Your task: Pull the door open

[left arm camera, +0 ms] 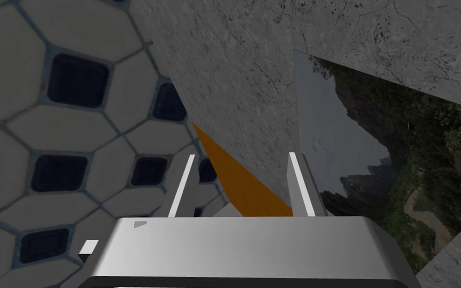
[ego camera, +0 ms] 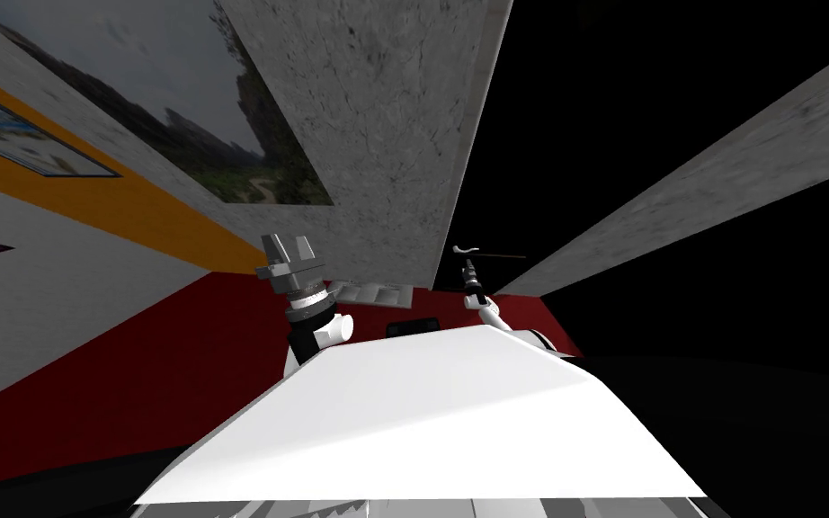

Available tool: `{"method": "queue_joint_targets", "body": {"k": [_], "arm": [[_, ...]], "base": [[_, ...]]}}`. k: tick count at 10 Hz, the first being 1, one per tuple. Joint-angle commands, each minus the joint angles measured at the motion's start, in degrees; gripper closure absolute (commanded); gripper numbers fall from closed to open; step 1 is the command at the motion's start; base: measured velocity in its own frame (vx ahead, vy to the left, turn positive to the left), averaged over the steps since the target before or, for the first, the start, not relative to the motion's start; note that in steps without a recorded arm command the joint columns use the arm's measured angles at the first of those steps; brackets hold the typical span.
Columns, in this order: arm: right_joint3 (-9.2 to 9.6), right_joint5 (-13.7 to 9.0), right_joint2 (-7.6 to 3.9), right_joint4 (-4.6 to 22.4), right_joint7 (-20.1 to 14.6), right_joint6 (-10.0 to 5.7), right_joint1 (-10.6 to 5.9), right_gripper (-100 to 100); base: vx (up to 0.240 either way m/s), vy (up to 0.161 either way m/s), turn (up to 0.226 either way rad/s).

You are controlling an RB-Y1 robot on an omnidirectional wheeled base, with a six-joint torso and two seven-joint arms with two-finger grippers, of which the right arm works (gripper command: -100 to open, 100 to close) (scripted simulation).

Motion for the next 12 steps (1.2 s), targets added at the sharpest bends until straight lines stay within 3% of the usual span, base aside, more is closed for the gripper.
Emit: {"method": "queue_joint_targets", "body": {"k": [1,8,9,10,12], "arm": [[-0.45,-0.3,-0.74,0.5,-0.6,-0.44,0.40,-100],[-2.40,-1.5,-3.88,2.8,-3.0,-2.32,2.09,-100],[-2.26,-1.4,-3.56,2.7,-2.8,-2.31,1.88,-100],[-2.26,-1.4,-3.56,2.7,-2.8,-2.31,1.88,100],[-2.26,-1.4,-3.56,2.7,-2.8,-2.31,1.88,100]], "base": [[0.125,-0.023,0.115],[0.191,-0.022,0.103],[0.074,-0.023,0.017],[-0.009,0.003,-0.012],[-0.025,0.005,-0.003]]}}
